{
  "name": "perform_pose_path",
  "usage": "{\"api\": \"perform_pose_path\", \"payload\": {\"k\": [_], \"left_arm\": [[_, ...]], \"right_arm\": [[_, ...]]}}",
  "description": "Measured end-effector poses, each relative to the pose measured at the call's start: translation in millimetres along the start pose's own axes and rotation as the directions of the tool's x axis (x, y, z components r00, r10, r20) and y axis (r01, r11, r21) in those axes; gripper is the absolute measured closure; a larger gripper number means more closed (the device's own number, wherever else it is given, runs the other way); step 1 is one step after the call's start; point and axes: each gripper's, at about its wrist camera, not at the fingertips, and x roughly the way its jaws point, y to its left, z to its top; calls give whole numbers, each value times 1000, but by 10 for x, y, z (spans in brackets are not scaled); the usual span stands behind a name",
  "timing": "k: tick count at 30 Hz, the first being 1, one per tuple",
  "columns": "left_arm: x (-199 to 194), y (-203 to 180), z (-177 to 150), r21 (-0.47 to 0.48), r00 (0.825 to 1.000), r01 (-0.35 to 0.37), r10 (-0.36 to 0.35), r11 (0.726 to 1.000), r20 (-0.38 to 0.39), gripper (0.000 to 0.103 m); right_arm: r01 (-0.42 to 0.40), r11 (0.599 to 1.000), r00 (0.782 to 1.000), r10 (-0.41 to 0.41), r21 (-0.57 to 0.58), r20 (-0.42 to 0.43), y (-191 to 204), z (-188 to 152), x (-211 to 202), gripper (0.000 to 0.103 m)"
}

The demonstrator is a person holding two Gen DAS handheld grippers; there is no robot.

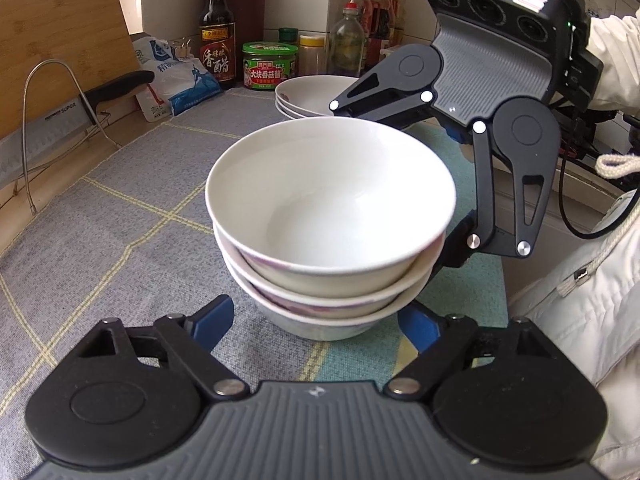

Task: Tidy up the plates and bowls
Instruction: 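Lift and carry the bowl stack with both grippers over the plate stack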

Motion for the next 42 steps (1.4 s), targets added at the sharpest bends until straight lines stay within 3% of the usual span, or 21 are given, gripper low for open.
{"api": "perform_pose_path", "payload": {"k": [7,27,42], "left_arm": [[-3,-8,22,29,1000,28,-28,999,-6,22],[24,47,23,49,998,67,-66,997,-16,21],[39,25,50,63,998,63,-62,996,-28,20]], "right_arm": [[-3,1000,1000,3,-3,-3,-4,-7,-2,17],[-25,1000,998,24,-9,-50,-38,74,33,17],[-19,1000,999,19,13,-35,-20,39,0,17]]}}
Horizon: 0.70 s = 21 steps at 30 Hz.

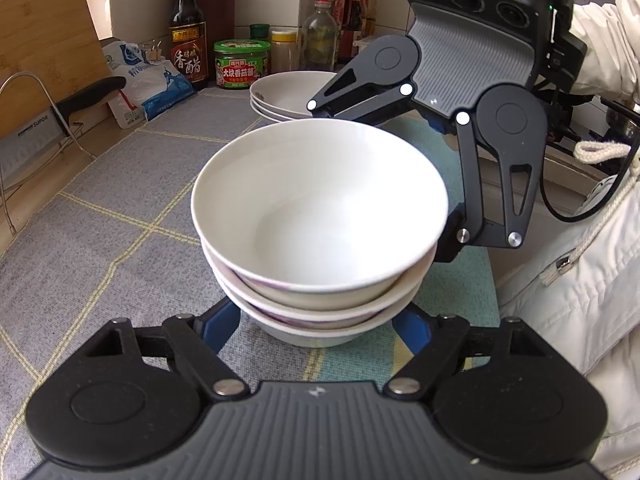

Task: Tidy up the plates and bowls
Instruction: 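Lift and carry the bowl stack with both grippers over the plate stack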

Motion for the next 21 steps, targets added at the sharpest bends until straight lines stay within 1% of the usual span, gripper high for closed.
{"api": "perform_pose_path", "payload": {"k": [5,9,16,21], "left_arm": [[-31,-17,66,-6,1000,-4,3,1000,-3,21],[-11,-33,216,3,1000,-20,20,1000,-10,21],[144,-34,618,27,999,-44,44,999,-1,21],[391,-51,985,63,998,-56,55,996,16,21]], "right_arm": [[-17,1000,1000,17,6,10,-37,-7,-86,17],[-13,1000,1000,13,-7,22,-110,-19,-211,17],[16,999,999,-14,-29,45,-380,-129,-527,17],[54,998,997,-52,-32,60,-666,-317,-788,17]]}}
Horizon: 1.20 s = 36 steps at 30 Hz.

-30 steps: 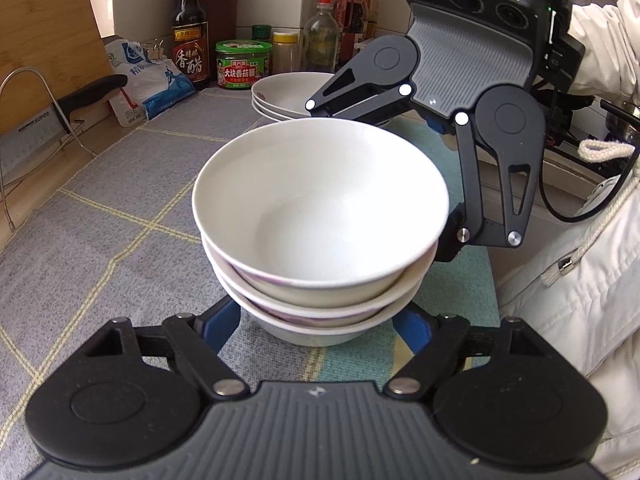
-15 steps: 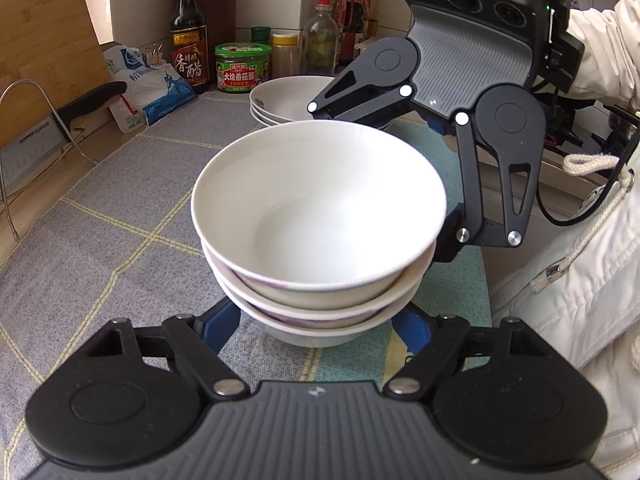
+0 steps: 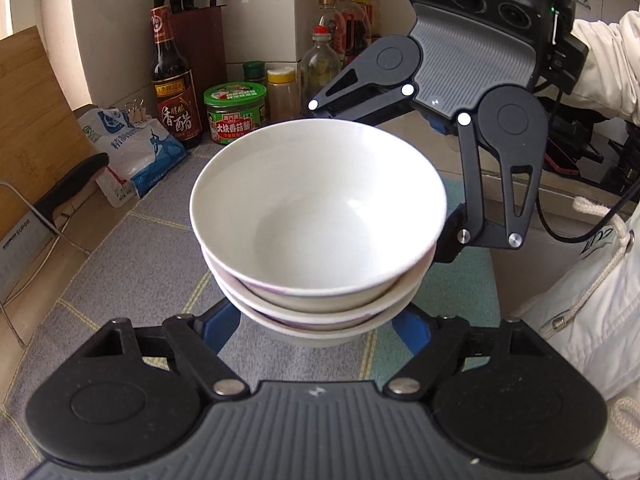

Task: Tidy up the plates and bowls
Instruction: 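Lift and carry the bowl stack with both grippers over the plate stack, then lower the bowl stack onto the plates and open both grippers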

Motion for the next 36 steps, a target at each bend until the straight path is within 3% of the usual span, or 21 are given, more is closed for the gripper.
{"api": "perform_pose_path", "payload": {"k": [7,15,27,36], "left_arm": [[553,-61,518,47,1000,12,-14,999,28,21],[1120,-14,800,44,999,54,-54,998,6,21],[1296,10,884,19,997,65,-64,998,-38,21],[1224,-2,829,25,998,57,-57,998,3,16]], "right_arm": [[53,998,999,-52,24,-8,-501,-415,-322,17],[64,995,997,-60,76,-54,-910,-850,-339,17],[20,992,999,-14,124,-43,-1061,-1081,-264,17],[74,986,997,-68,150,-48,-1002,-1069,-267,13]]}}
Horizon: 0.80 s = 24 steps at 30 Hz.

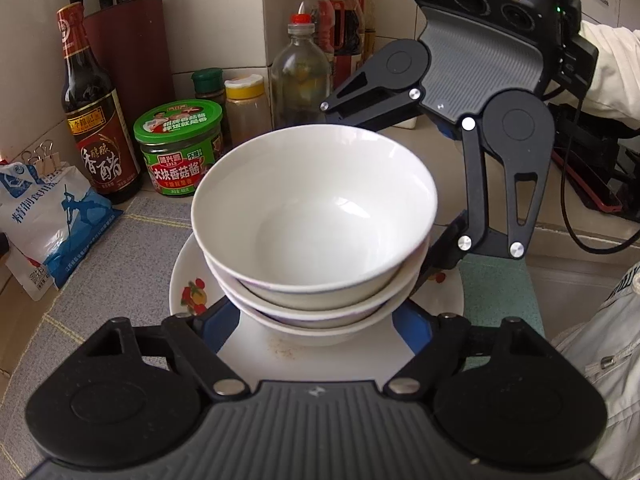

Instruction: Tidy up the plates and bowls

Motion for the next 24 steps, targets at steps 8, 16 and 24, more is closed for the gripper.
{"api": "perform_pose_path", "payload": {"k": [8,16,24], "left_arm": [[-578,-109,-205,-64,971,-175,182,983,154,1],[-1110,-325,-259,-278,885,-361,421,890,199,1],[-1419,-449,-199,-455,863,-432,504,779,44,1]], "right_arm": [[201,969,980,-198,143,-39,356,-55,-200,2],[441,726,878,-470,528,-87,900,29,-587,0],[491,401,761,-630,774,-156,1309,142,-843,0]]}}
